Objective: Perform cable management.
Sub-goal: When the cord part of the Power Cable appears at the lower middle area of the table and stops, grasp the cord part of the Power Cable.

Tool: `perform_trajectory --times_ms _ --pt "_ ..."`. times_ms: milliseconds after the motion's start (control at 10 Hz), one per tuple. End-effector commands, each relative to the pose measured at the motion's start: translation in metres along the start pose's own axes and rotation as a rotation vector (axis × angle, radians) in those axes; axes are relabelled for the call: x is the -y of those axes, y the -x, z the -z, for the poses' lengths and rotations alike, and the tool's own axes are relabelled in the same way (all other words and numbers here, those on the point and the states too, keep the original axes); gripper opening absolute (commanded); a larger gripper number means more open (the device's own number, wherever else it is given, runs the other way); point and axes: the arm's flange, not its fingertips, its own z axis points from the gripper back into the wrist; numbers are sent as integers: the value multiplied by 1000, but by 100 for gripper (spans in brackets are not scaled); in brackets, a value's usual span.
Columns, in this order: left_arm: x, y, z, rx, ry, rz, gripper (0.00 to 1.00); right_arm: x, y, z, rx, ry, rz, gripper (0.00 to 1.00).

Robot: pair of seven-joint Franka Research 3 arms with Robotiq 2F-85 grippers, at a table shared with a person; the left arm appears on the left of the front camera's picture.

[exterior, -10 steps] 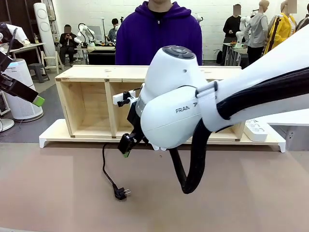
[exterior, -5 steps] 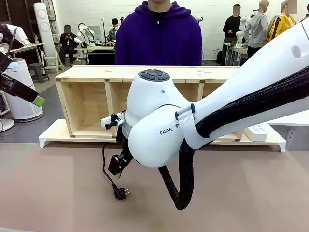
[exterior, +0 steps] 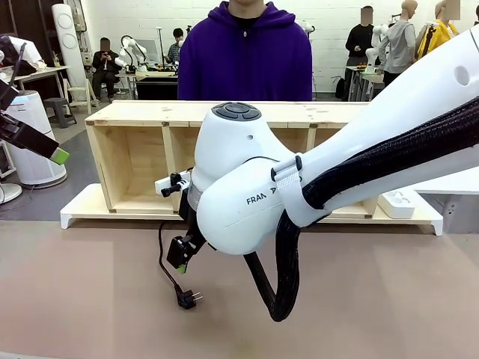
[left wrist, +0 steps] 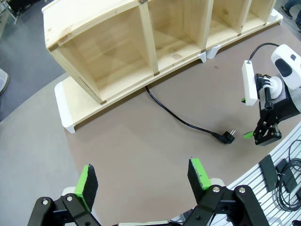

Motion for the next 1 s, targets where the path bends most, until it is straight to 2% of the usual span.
perform_trajectory --times_ms 0,600,900 --pt "-2 -2 1 11 -2 6 100 0 0 0 1 0 -2 100" --pt "-2 -2 1 11 -2 6 100 0 0 0 0 0 0 100" --pt "-2 -2 1 11 -2 6 100 1 -35 46 -81 -83 -77 100"
